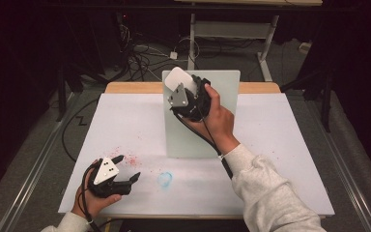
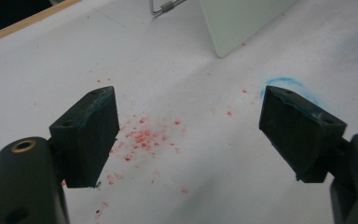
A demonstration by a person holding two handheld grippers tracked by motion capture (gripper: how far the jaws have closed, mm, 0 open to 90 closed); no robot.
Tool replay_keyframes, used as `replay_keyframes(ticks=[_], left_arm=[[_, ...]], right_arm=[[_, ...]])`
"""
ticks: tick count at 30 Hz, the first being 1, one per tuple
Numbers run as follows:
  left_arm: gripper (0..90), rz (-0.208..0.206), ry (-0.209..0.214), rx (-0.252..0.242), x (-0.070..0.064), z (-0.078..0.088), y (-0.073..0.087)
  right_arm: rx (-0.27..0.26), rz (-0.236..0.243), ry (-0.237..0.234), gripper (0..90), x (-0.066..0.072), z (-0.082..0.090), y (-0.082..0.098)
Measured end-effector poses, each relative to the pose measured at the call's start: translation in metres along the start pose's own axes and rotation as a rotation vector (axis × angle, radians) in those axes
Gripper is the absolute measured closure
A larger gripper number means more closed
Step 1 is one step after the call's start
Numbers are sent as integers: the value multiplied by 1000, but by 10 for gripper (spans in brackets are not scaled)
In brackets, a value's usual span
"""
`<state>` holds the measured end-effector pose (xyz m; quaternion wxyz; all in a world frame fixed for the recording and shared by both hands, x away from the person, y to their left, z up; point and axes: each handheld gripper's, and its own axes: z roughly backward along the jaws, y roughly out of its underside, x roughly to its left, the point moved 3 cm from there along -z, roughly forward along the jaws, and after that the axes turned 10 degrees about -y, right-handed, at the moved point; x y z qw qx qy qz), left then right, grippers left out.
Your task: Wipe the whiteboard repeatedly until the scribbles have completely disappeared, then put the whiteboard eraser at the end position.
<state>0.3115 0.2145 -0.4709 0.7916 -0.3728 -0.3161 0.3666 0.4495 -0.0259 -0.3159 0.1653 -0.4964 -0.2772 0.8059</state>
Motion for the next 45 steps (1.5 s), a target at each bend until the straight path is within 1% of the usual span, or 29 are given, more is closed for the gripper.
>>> replay_keyframes(ticks=[3,4,5,6,7,9,10,11,12,13,15,16,17,18,22,24,25,27,28,29,30,33,34,35,36,38,40,42,45], left_arm=[[194,0,1,0,0,0,0],[194,-2,2,0,0,0,0],[194,-1,2,-2,0,0,0],[194,-4,1,-3,0,0,0],[195,-5,2,-2,0,0,0],[195,-3,0,-2,-1,1,0],[194,-2,0,-3,-1,1,0],[195,-3,-1,-3,-1,1,0],[194,-3,-1,-3,-1,1,0],[194,-3,-1,-2,-1,1,0],[194,-4,-1,0,-1,1,0],[195,-5,-1,0,-1,1,0],[195,-5,-1,2,-1,0,0],[195,-6,0,4,-1,0,0],[195,-7,0,2,-1,0,0],[195,-4,-1,3,0,0,0],[194,-4,-1,4,0,0,0],[195,-5,-1,5,0,-1,0],[195,-5,-1,5,0,-1,0],[195,-4,-1,3,-1,-1,0],[195,-4,-1,3,-1,-1,0],[195,-9,-3,2,-2,0,-1],[195,-9,-3,2,-2,0,-1],[194,-11,-6,4,-2,0,-1],[195,-13,-7,5,-3,-1,-1],[194,-16,-7,8,-3,0,-1],[194,-16,-9,10,-4,-1,-1],[194,-13,-10,13,-4,-1,-1],[195,-16,-13,18,-3,-2,-1]], right_arm=[[2,3,8,310,3,0,-1],[2,13,-10,310,5,-1,-1],[4,21,-25,310,10,-2,-1],[15,44,-26,310,16,-3,0],[26,77,-34,310,24,-3,1],[29,104,-47,310,33,-5,5],[35,113,-40,310,38,-5,7],[40,130,-48,310,42,-5,9],[42,131,-53,310,47,-5,12],[47,149,-47,310,51,-5,15],[49,160,-62,310,57,-5,20],[53,155,-68,310,59,-5,22],[53,162,-70,310,61,-5,23],[56,161,-80,310,62,-4,24],[58,133,-127,310,68,-3,30],[51,115,-154,310,70,-1,35],[49,107,-162,310,71,0,37],[24,90,-173,310,71,6,41],[24,90,-173,310,71,6,41],[-7,91,-183,310,71,14,43],[-11,87,-184,310,71,17,44],[-20,79,-211,310,72,26,48],[-20,79,-211,310,72,26,48],[-31,71,-242,310,73,33,53],[-32,65,-248,310,73,36,55],[-36,58,-272,310,72,41,61],[-35,33,-289,310,69,46,67],[-38,7,-297,310,66,49,71],[-41,-13,-309,310,62,53,80]])
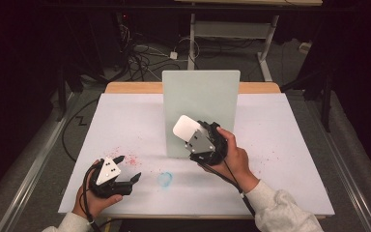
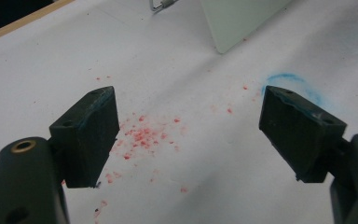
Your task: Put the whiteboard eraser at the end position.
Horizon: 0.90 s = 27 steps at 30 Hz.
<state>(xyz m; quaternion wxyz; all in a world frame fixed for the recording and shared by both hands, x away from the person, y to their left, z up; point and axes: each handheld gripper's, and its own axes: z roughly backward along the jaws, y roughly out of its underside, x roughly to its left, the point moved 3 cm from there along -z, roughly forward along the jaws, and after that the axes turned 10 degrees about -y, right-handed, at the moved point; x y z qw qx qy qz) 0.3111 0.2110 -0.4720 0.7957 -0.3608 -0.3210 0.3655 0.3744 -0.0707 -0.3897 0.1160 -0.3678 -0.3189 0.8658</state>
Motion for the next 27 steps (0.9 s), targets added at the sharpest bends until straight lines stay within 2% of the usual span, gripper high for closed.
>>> replay_keyframes(ticks=[7,9,11,21,27], left_arm=[[194,-6,0,1,-1,-1,-1],[194,-11,0,1,-2,-1,-2],[195,-13,2,2,-3,-2,-1],[194,-18,5,5,-3,-2,-1],[194,-23,2,8,-4,-2,-1]], right_arm=[[4,-32,1,310,-2,10,16],[5,-54,-16,310,-3,12,21],[9,-57,-38,310,-1,11,23],[44,-83,-210,310,15,4,39],[74,-55,-325,310,30,8,43]])
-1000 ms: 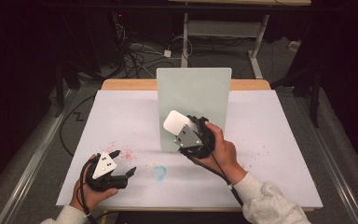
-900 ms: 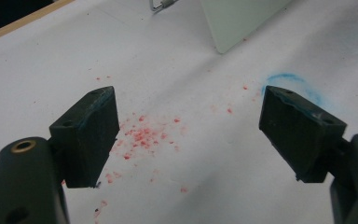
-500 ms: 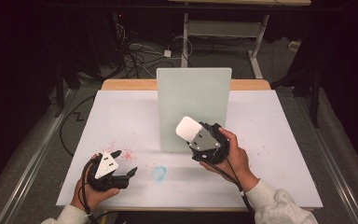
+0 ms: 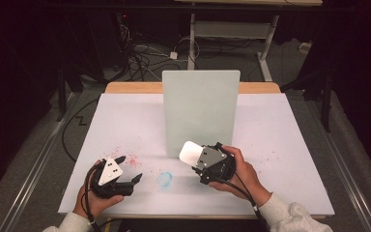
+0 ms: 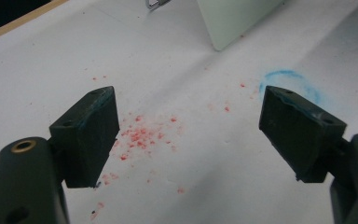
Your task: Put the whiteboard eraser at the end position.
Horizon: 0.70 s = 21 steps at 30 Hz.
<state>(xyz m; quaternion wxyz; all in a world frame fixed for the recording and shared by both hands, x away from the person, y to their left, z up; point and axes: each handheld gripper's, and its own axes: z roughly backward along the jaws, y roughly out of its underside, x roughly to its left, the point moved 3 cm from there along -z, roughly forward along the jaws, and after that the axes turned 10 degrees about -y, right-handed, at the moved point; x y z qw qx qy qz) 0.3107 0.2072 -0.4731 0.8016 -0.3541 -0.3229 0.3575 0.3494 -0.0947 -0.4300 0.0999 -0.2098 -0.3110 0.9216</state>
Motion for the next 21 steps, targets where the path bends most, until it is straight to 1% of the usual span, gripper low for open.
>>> replay_keyframes(ticks=[2,4,8,11,13,18,21], left_arm=[[194,0,1,0,-1,0,0],[195,0,1,0,-1,0,0],[195,-2,2,4,-1,0,0],[194,-3,3,5,-1,0,0],[194,-5,3,6,-1,0,0],[194,-5,3,7,-2,-1,0],[194,-4,4,7,-2,-1,0]], right_arm=[[27,15,-41,310,5,-2,3],[66,34,-91,310,11,-5,6],[129,55,-183,310,19,-10,12],[168,68,-214,310,23,-13,16],[181,77,-239,310,24,-13,17],[202,75,-287,309,26,-14,23],[210,61,-301,309,25,-16,25]])
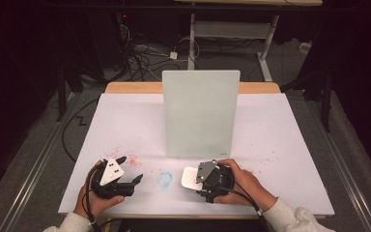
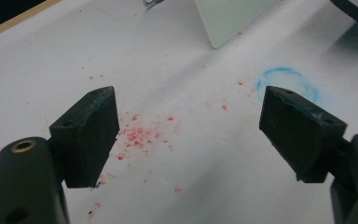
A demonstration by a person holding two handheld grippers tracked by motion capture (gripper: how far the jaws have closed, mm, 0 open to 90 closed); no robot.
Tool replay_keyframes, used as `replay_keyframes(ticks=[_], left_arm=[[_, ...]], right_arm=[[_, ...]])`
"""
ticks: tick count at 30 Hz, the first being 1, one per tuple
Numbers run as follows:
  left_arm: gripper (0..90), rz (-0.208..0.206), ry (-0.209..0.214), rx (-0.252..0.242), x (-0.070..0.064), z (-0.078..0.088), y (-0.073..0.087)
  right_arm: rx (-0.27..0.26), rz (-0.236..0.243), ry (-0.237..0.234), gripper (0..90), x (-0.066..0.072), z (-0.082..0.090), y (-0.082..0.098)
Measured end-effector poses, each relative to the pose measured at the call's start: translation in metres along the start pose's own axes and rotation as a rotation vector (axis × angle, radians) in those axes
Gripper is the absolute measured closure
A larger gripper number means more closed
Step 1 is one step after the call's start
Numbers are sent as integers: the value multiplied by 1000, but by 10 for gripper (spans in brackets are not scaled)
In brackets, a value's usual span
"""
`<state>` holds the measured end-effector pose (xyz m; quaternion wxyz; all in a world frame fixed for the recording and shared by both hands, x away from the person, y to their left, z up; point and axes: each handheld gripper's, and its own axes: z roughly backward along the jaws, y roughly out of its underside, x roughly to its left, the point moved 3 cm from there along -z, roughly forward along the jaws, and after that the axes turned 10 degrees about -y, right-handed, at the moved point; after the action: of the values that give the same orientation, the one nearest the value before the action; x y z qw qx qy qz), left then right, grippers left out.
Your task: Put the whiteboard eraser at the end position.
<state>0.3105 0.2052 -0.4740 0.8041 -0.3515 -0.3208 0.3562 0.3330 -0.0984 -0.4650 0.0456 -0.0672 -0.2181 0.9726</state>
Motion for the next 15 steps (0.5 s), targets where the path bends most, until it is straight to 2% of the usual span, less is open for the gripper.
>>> replay_keyframes(ticks=[6,11,15], left_arm=[[194,-2,1,1,0,0,0],[194,-5,3,4,0,-1,0],[194,-6,1,3,0,-1,0]], right_arm=[[-4,-13,-18,305,-1,-4,1],[-77,-28,-18,288,-1,3,-2],[-109,-30,-2,300,-1,10,-3]])
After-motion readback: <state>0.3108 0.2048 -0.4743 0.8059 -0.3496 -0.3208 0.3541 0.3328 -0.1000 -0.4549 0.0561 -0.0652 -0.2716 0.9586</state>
